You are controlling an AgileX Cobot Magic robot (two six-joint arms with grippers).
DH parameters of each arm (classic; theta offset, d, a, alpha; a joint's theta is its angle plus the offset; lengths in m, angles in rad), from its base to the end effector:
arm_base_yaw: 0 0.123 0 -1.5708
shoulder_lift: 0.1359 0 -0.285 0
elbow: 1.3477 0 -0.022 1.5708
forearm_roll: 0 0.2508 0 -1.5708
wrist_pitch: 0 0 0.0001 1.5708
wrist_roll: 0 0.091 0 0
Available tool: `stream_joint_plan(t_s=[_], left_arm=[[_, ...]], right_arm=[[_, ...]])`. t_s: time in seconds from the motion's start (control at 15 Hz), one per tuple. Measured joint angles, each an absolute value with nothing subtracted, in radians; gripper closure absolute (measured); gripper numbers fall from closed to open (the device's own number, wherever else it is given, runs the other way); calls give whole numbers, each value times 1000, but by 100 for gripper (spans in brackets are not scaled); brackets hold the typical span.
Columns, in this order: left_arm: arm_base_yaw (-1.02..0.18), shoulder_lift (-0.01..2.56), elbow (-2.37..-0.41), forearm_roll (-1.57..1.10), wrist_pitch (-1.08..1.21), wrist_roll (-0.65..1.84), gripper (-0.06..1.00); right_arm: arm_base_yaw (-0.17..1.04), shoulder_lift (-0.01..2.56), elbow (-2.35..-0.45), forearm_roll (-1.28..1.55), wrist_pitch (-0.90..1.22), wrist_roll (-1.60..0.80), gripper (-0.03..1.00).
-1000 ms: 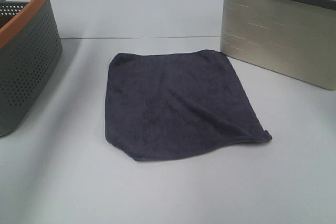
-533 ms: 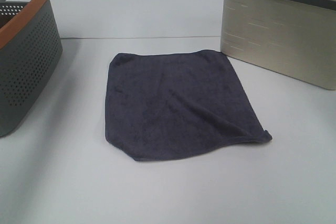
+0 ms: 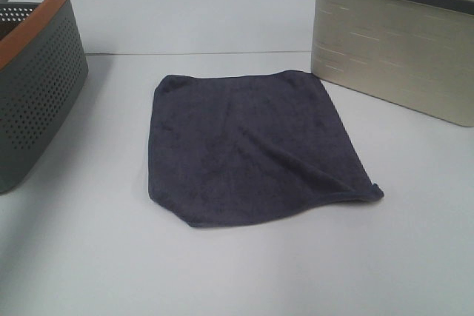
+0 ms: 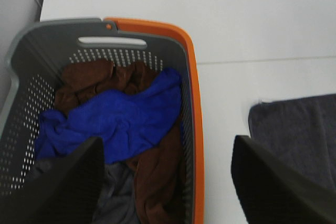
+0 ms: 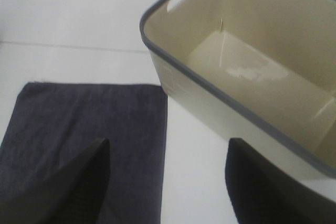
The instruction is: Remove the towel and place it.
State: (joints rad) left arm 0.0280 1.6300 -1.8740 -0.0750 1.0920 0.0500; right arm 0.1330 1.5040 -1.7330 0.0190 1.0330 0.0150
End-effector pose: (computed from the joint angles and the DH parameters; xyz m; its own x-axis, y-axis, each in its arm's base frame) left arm 0.3511 0.0038 0.4423 -0.6880 -0.0039 -0.7257 0.0309 0.9989 -0.0346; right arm 0.3167 0.0439 0.4464 -0.6545 -0.0626 -0.7535 -0.1286 0.9913 0.0294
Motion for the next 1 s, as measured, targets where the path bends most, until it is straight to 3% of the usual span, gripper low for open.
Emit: stream_joint_plan(t_s=[0.2, 0.47, 1.0], left_arm=[[28, 1604, -1874, -82, 1208, 58, 29], [28, 1490, -1792, -96, 1213, 50, 29], [28, 953, -1083, -93, 1072, 49, 29]], right_arm=[[40, 1502, -1731, 46, 1202, -23, 33], [36, 1386, -1633, 83, 1213, -40, 33], [36, 917, -1147, 82, 1160, -92, 33]])
